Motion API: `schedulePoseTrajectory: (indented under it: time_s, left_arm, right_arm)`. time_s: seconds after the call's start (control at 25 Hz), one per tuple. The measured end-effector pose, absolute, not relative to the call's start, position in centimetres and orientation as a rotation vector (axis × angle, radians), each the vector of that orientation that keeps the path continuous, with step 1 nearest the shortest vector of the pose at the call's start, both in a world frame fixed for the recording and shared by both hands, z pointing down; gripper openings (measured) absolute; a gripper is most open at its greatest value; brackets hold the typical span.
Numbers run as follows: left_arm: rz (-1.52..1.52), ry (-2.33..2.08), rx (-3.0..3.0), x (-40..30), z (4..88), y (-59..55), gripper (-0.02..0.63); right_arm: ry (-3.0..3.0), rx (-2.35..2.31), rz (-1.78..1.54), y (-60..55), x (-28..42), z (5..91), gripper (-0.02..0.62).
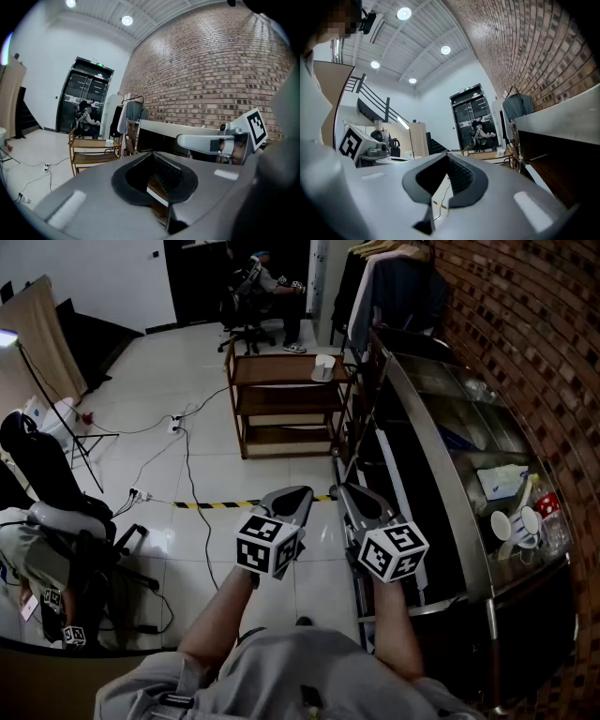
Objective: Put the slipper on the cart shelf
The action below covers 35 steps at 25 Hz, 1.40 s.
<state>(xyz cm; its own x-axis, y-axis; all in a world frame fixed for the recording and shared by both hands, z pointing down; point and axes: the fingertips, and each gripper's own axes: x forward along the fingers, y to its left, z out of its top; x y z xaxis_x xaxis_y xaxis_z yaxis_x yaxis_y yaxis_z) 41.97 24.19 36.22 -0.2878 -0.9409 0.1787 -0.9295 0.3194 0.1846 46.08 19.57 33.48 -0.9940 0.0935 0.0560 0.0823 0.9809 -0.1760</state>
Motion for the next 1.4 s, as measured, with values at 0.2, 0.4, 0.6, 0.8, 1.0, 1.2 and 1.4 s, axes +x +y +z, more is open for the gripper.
schedulePoseTrajectory:
  time_s: [0.2, 0.4, 0.6, 0.8, 1.0, 1.2, 1.4]
  left_arm:
    - [-0.063, -2.349, 1.68, 41.2, 36.4, 23.1, 0.008]
    - [-0.066, -2.363, 1.649, 39.0, 36.4, 22.7, 0.008]
    - [-0.073, -2.361, 1.641, 35.1, 36.9, 21.6, 0.008]
    - [-0.082, -2.326, 1.65, 29.0, 38.1, 19.6, 0.008]
    - [-0.09, -2.315, 1.68, 20.9, 38.0, 17.4, 0.008]
    - [-0.093, -2.29, 1.713, 13.5, 37.5, 15.9, 0.008]
    - [-0.103, -2.237, 1.721, 7.6, 38.5, 14.2, 0.008]
  right_arm:
    - [-3.059, -0.165, 0.251, 18.4, 45.3, 33.7, 0.0]
    - [-3.056, -0.186, 0.248, 17.4, 43.4, 33.5, 0.0]
    - [-3.036, -0.174, 0.259, 15.9, 39.8, 34.4, 0.0]
    - [-3.006, -0.142, 0.27, 14.0, 33.8, 35.8, 0.0]
    - [-2.986, -0.118, 0.258, 12.2, 26.2, 36.2, 0.0]
    - [-2.983, -0.072, 0.249, 10.6, 18.7, 35.9, 0.0]
    - [-2.988, -0.027, 0.243, 8.8, 12.0, 35.1, 0.0]
